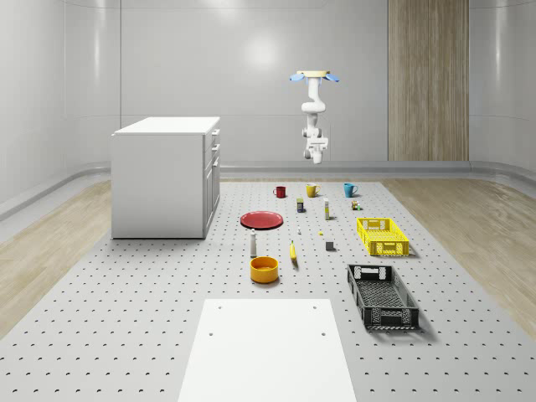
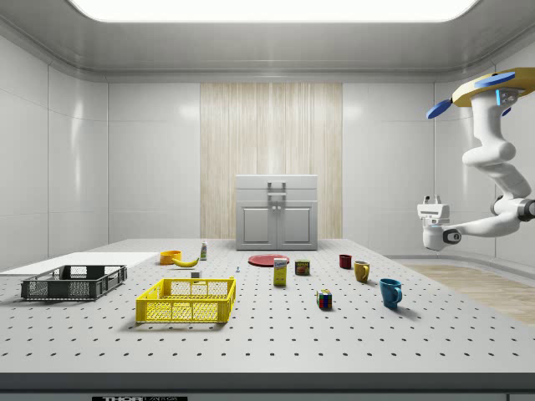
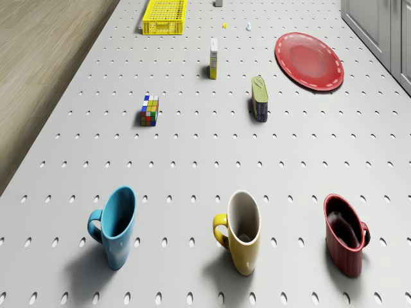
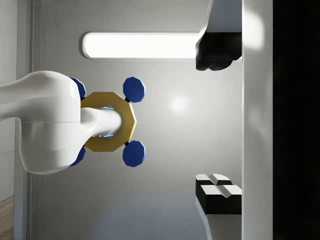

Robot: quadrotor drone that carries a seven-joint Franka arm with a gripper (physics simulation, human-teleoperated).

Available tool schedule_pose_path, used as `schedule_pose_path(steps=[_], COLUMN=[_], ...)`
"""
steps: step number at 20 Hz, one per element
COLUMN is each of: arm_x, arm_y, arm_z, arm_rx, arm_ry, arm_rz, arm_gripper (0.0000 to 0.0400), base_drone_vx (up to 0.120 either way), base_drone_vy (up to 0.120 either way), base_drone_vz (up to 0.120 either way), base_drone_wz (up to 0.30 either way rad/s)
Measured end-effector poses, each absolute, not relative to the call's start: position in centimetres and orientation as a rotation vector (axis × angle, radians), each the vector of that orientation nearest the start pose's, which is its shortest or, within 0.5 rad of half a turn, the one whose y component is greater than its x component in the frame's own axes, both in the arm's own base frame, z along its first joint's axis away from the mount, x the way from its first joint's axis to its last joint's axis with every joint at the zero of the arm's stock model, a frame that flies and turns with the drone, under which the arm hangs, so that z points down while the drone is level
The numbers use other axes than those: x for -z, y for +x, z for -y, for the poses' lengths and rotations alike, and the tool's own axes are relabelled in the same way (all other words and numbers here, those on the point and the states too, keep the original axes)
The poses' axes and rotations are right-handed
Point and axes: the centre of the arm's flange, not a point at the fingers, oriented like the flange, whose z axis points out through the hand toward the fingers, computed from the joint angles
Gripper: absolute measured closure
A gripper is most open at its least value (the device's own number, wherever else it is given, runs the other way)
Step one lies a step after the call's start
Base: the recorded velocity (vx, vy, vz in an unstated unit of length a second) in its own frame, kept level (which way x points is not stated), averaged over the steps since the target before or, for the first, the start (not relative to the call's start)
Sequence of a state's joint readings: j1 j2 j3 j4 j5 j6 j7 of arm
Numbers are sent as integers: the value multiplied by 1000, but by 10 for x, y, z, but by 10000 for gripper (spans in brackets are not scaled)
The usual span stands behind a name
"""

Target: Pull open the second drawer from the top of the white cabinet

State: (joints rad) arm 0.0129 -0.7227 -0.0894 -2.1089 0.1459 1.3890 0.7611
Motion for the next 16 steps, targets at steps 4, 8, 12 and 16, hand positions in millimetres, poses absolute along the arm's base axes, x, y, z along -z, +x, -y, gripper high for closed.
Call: schedule_pose_path(steps=[4,8,12,16], arm_x=[-651,-625,-609,-600], arm_y=[305,306,306,306], arm_z=[71,92,97,99], arm_rx=[-381,-509,-565,-590], arm_ry=[-2186,-1841,-1660,-1570], arm_rz=[-907,-761,-685,-647], arm_gripper=[92,94,97,99], base_drone_vx=[100,120,120,120], base_drone_vy=[-120,-120,-120,-120], base_drone_vz=[20,120,120,120], base_drone_wz=[0,0,0,0])
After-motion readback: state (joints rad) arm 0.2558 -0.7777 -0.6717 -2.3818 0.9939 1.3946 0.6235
